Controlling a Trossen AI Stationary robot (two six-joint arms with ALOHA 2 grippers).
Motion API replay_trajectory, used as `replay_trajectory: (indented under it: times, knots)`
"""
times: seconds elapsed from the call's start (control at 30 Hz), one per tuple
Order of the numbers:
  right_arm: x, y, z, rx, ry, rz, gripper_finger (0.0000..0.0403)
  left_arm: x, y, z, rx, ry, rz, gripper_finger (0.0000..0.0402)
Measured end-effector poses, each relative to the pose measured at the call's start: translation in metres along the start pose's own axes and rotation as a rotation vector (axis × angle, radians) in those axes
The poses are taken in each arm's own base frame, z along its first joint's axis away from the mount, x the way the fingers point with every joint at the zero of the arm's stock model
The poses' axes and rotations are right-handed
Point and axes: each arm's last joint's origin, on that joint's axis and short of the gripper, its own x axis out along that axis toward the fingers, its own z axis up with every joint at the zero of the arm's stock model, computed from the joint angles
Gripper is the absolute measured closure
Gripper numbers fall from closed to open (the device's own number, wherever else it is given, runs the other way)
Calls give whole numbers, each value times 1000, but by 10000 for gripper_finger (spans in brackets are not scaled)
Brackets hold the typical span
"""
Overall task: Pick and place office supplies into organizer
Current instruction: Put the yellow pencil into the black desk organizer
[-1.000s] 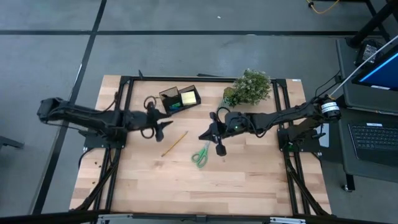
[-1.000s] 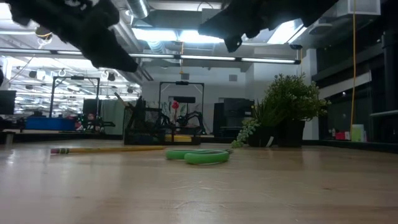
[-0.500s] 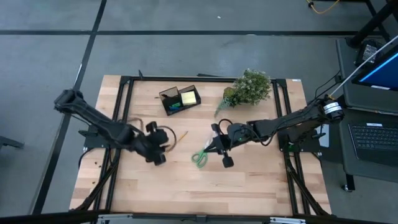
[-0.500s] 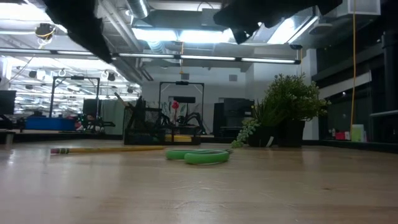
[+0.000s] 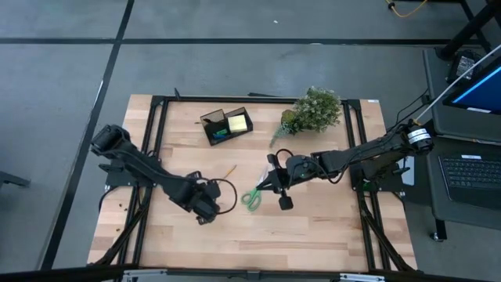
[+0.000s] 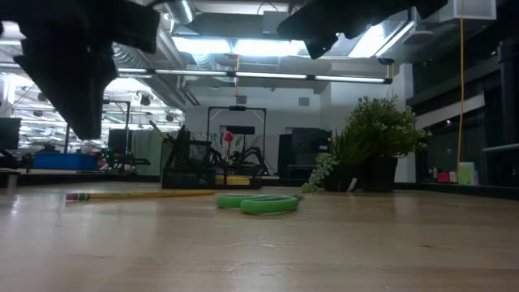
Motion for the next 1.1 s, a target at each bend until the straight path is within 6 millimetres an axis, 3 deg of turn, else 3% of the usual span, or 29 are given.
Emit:
replay_trajectory:
  times: [0.27, 0.73, 1.1]
  knots:
    - [0, 0, 0, 2, 0, 0, 377, 14, 10, 14, -63, 16, 43, 272]
    - [0, 0, 0, 25, 0, 2, 377, 28, 49, 47, -230, 107, 24, 272]
    - [0, 0, 0, 24, -1, 2, 377, 60, 45, 43, -165, 184, -21, 272]
